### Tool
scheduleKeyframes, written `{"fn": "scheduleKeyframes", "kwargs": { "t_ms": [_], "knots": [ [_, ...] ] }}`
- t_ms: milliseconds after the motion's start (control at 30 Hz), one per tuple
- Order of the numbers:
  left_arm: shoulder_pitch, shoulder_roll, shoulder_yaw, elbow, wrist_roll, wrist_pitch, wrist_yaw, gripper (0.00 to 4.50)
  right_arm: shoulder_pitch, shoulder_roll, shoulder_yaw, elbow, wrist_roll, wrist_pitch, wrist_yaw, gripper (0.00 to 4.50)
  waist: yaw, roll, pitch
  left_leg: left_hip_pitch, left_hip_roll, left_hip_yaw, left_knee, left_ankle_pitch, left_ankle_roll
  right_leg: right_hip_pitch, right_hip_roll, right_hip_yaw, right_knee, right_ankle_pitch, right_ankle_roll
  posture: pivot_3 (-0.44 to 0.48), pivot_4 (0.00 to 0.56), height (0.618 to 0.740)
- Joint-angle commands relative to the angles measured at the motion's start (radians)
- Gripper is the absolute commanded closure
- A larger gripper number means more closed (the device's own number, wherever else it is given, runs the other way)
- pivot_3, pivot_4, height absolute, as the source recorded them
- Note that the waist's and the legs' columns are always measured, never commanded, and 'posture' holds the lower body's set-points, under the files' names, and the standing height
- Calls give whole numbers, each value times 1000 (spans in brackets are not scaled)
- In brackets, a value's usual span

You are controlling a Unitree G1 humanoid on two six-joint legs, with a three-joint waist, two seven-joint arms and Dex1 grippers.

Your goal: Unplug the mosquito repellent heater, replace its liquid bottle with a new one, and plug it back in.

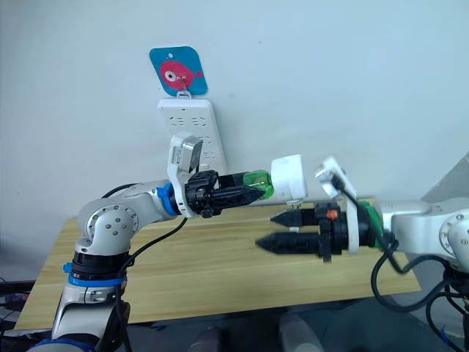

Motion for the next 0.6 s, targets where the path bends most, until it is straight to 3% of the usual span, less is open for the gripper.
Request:
{"fn": "scheduleKeyframes", "kwargs": {
  "t_ms": [33,100,233,467,600],
  "knots": [
    [-24,-11,31,4,-4,-28,12,2102,81,-35,-45,-152,-202,-36,155,169,1,0,0,0,0,0,0,0,0,0,0,-1,0,0,0,-201,96,740],
    [-26,-2,26,7,-9,-21,0,2102,165,-41,-82,-183,-319,-100,261,604,1,0,0,0,0,0,0,0,0,0,0,0,0,0,0,-206,96,740],
    [-24,49,16,0,-43,34,-63,2102,280,-104,-115,-100,-595,-222,407,2023,-2,0,0,0,-1,1,1,0,0,1,0,0,0,0,1,-213,95,740],
    [-28,109,7,-13,-93,116,-136,2102,168,-58,-23,154,-924,-392,493,4488,-29,0,0,1,0,2,5,0,0,2,0,1,1,1,2,-219,92,740],
    [-25,110,8,-21,-106,135,-137,2102,70,14,25,205,-975,-401,530,4500,-35,0,0,1,0,1,7,0,0,2,0,2,1,2,3,-217,92,740]
  ]
}}
